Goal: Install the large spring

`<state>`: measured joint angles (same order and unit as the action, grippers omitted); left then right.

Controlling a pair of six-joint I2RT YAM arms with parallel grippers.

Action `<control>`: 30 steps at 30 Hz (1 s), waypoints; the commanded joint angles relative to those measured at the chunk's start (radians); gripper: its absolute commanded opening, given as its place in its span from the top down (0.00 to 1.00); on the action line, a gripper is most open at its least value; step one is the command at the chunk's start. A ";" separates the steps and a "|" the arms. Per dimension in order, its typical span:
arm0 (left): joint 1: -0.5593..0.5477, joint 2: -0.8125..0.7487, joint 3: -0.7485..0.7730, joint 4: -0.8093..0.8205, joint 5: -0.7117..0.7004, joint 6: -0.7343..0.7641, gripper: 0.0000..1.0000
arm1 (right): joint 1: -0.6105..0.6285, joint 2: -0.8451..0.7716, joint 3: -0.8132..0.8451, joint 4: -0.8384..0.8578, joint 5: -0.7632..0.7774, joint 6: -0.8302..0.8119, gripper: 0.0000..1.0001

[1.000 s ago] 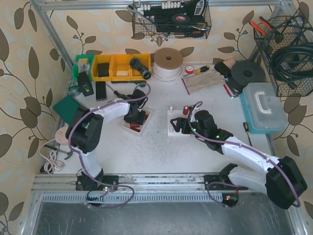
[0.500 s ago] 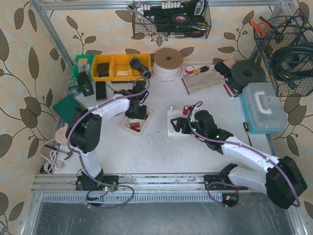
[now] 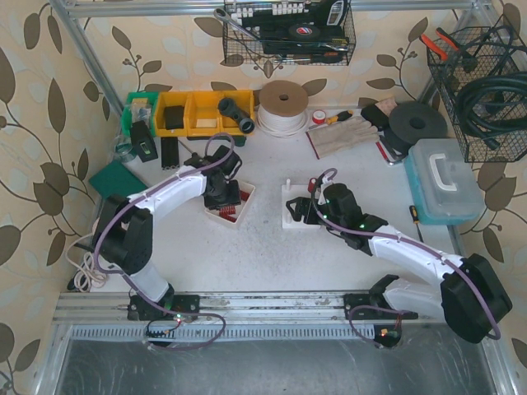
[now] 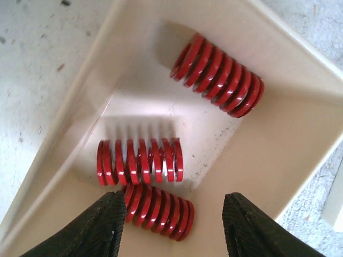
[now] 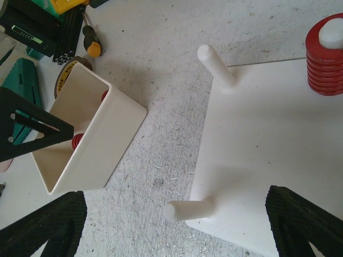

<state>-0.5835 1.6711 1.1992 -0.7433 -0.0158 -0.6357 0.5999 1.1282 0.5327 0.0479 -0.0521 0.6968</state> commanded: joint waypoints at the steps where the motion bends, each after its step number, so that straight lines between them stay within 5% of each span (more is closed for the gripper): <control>1: -0.009 -0.051 -0.016 -0.041 -0.002 -0.272 0.45 | -0.002 -0.002 0.027 0.011 0.009 0.010 0.10; 15: -0.027 -0.016 -0.058 0.059 -0.060 -0.748 0.42 | -0.003 -0.013 0.017 0.029 -0.015 -0.002 0.10; 30: -0.019 0.055 -0.055 0.071 -0.092 -0.953 0.36 | -0.018 -0.001 0.017 0.042 -0.060 -0.008 0.10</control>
<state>-0.6033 1.7115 1.1473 -0.6769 -0.0799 -1.5208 0.5877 1.1271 0.5327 0.0673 -0.0879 0.6983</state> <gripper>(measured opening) 0.637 0.899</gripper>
